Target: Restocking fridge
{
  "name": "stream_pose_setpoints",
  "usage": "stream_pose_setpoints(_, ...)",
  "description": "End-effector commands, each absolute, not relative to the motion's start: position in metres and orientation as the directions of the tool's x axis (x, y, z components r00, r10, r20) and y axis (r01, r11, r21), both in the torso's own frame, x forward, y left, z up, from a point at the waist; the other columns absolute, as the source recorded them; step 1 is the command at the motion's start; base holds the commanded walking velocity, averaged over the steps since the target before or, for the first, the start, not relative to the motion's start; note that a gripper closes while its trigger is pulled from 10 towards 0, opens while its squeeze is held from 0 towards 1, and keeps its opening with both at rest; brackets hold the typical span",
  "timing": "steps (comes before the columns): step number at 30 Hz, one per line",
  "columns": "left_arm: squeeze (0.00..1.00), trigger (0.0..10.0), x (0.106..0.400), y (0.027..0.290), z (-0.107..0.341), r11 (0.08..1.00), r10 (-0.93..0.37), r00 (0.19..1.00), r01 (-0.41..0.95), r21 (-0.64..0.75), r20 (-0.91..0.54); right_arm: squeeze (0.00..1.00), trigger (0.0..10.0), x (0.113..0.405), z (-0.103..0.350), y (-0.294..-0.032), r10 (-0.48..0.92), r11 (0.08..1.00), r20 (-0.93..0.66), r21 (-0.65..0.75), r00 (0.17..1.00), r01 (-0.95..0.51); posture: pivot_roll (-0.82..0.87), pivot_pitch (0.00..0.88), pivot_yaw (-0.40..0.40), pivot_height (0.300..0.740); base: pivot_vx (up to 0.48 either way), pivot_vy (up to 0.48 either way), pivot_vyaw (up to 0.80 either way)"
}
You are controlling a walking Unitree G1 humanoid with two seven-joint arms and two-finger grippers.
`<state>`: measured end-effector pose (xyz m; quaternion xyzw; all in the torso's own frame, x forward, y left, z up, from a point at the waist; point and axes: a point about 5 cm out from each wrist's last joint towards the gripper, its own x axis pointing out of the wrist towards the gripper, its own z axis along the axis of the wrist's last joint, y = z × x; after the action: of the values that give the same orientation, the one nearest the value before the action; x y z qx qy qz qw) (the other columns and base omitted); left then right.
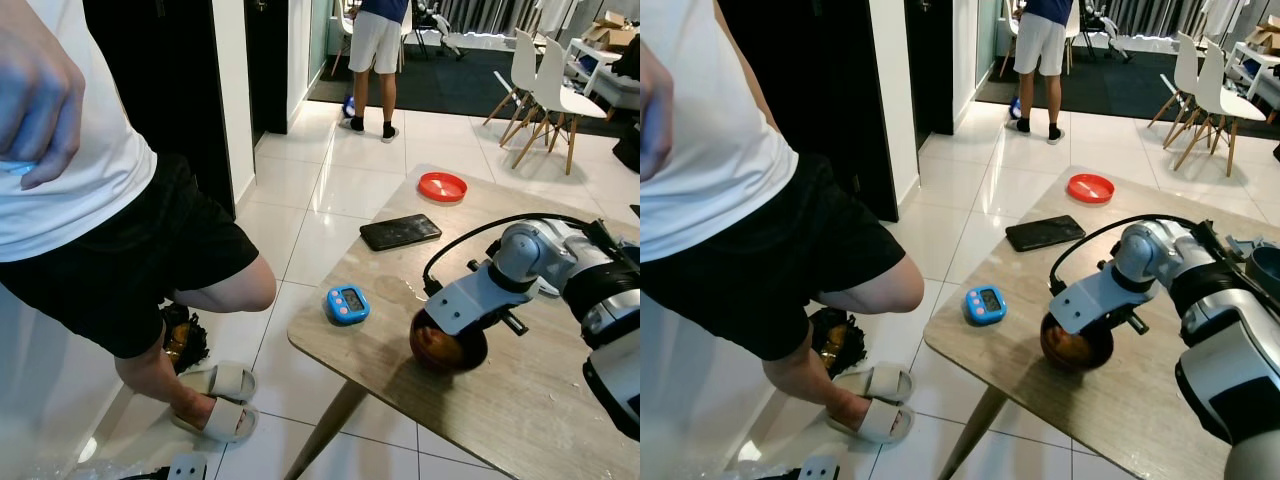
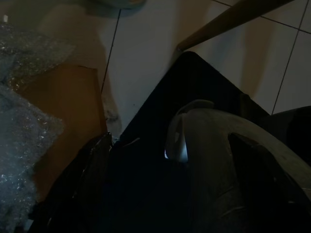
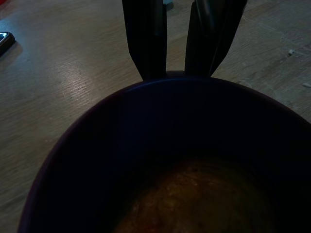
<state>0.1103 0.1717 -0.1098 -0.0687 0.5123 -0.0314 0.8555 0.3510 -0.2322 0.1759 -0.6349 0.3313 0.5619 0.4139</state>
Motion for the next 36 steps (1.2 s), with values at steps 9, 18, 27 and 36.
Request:
stream_pose_setpoints(9, 0.00, 10.0, 0.074, 0.185, -0.117, 0.983, -0.151, 0.369, -0.040, -0.178, -0.917, 0.00, 0.0, 0.362, 0.177, -0.243, 0.050, -0.284, -0.951, -0.305, 0.304, -0.909, 0.01, 0.000, -0.070, 0.739, 0.000, 0.000, 0.00)
stream_pose_setpoints(18, 0.00, 10.0, 0.084, 0.154, -0.118, 0.978, -0.183, 0.382, -0.020, -0.206, -0.906, 0.00, 0.0, 0.365, 0.176, -0.261, 0.040, -0.070, -0.919, -0.395, 0.393, -0.916, 0.01, 0.000, -0.070, 0.739, 0.000, 0.000, 0.00)
stream_pose_setpoints(27, 0.00, 10.0, 0.080, 0.155, -0.118, 0.979, -0.182, 0.381, -0.020, -0.205, -0.907, 0.00, 10.0, 0.354, 0.168, -0.286, 0.119, 0.312, -0.919, -0.324, 0.375, -0.893, 0.02, 0.000, -0.072, 0.739, 0.000, 0.000, 0.00)
stream_pose_setpoints(36, 0.00, 10.0, 0.075, 0.181, -0.117, 0.983, -0.154, 0.378, -0.032, -0.179, -0.913, 0.00, 10.0, 0.350, 0.165, -0.311, 0.087, 0.681, -0.847, -0.333, 0.524, -0.652, 0.02, 0.000, -0.070, 0.739, 0.000, 0.000, 0.00)
